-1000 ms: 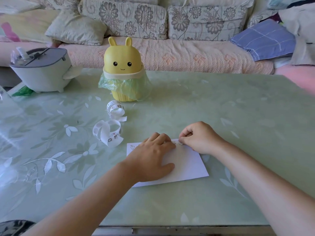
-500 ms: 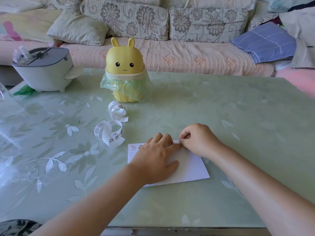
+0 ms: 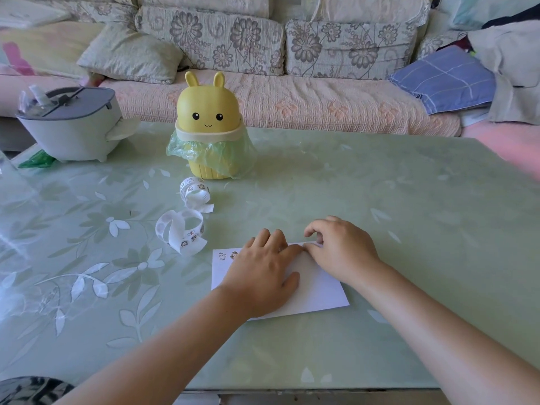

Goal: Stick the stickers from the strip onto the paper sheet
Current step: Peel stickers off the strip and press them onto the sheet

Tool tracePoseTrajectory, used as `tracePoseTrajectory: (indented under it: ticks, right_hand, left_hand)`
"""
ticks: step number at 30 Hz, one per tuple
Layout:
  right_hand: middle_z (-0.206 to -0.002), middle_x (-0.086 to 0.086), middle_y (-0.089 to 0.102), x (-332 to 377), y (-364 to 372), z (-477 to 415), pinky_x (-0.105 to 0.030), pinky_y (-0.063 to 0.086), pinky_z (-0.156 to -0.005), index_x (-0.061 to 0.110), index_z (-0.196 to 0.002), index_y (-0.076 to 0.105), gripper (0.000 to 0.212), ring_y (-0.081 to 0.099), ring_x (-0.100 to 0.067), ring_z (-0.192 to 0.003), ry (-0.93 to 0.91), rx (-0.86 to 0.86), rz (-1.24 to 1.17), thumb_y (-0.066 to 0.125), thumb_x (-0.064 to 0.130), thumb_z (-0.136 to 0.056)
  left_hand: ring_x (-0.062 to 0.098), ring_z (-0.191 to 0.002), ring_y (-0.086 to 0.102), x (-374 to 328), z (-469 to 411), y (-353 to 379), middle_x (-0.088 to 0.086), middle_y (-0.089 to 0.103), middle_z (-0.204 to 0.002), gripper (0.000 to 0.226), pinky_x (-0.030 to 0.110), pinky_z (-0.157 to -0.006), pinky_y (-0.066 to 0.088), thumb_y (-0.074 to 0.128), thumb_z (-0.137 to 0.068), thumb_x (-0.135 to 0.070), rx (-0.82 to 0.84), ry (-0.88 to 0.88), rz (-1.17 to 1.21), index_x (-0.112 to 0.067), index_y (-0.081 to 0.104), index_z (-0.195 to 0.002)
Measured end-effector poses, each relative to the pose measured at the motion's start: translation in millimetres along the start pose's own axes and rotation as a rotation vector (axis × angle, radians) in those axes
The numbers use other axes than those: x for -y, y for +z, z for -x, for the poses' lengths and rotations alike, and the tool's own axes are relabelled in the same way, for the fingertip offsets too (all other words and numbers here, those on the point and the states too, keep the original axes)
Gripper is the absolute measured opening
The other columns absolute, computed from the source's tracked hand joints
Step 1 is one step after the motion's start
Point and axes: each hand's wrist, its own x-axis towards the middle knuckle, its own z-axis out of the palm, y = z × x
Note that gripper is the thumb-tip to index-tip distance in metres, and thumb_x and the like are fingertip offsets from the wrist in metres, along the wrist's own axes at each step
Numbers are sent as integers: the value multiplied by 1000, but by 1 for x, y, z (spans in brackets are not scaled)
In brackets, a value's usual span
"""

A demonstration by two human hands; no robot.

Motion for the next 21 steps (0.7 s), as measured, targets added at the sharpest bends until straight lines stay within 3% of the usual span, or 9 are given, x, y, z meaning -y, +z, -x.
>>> tracePoseTrajectory:
  ticks: [3, 6, 11, 17, 21]
  right_hand:
    - [-111, 8, 57, -4, 9, 13, -31, 44, -77, 31, -110, 69, 22, 56, -20, -104, -156, -61, 78, 54, 38, -95]
    - [-118, 4, 61, -7, 15, 24, -38, 48, -84, 24, -111, 70, 37, 56, -25, -109, -285, -53, 152, 40, 34, -91]
    - [-154, 3, 43, -8, 11, 38, -41, 40, -103, 21, -146, 50, 75, 40, -20, -138, -287, 82, 247, 11, 50, -89]
    - [-162, 1, 30, -9, 7, 42, -39, 35, -108, 17, -149, 44, 81, 30, -17, -146, -294, 128, 269, 6, 54, -87]
    - [-168, -3, 9, -2, 8, 45, -35, 10, -124, 15, -155, 32, 85, 7, -17, -154, -317, 153, 220, 5, 57, -87]
  left_hand:
    - [23, -90, 46, -1, 0, 2, -1, 51, -104, 53, 36, -79, 46, 38, -86, -48, -12, 3, -18, -28, 56, -131]
    - [23, -89, 46, -2, -1, 2, -2, 52, -104, 52, 36, -79, 47, 40, -86, -46, -23, 14, -24, -27, 57, -131]
    - [23, -89, 49, -5, 3, 3, -2, 54, -104, 51, 37, -76, 49, 39, -88, -44, -32, 4, -32, -20, 61, -127]
    - [21, -94, 53, -7, 9, 4, -4, 55, -107, 48, 31, -77, 48, 40, -89, -42, -59, -20, -6, -17, 65, -121]
    - [18, -101, 52, -6, 11, 3, -7, 55, -111, 46, 27, -81, 44, 41, -89, -42, -60, -33, 35, -20, 64, -122]
